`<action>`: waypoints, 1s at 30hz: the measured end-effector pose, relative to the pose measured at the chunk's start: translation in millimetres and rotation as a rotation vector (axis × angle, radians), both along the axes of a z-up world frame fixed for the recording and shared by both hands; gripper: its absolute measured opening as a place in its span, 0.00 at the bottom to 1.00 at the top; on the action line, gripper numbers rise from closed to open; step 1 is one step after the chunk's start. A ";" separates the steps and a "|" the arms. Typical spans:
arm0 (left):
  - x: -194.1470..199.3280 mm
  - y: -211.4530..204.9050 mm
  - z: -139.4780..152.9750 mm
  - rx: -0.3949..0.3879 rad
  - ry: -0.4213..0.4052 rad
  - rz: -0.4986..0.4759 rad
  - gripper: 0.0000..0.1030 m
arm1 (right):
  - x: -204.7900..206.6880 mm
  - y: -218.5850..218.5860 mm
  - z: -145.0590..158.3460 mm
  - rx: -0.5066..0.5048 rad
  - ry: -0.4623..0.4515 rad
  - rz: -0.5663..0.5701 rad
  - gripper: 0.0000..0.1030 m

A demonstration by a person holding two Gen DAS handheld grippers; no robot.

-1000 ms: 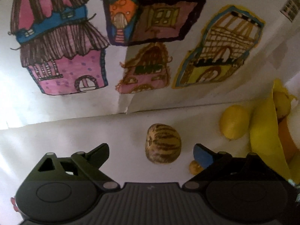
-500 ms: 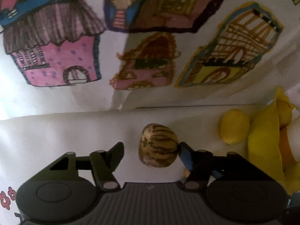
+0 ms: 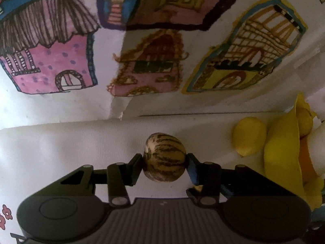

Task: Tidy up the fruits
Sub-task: 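Grasp the striped pepino with the left tool while the right tool grasps a brown kiwi, then carry the pepino and the kiwi over the metal tray with both tools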

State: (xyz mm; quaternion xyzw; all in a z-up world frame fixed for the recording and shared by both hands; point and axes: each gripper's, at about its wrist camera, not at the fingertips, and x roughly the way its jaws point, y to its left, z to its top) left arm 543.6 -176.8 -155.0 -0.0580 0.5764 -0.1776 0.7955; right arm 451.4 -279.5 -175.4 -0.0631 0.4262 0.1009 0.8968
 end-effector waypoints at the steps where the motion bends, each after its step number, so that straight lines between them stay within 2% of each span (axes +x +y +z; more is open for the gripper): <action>1: 0.7 1.1 -0.4 -0.004 0.003 0.002 0.49 | -0.3 -0.9 0.2 0.001 -0.002 0.001 0.31; 14: -4.0 10.6 3.0 0.018 -0.004 -0.018 0.47 | -18.8 -2.2 0.2 -0.015 -0.008 0.005 0.30; 22: -26.4 22.0 6.8 0.012 0.002 -0.014 0.46 | -34.7 -7.1 6.4 -0.019 -0.005 -0.010 0.30; 30: -55.7 36.5 22.8 -0.010 -0.008 -0.005 0.46 | -58.0 -8.2 23.9 -0.028 -0.030 -0.009 0.30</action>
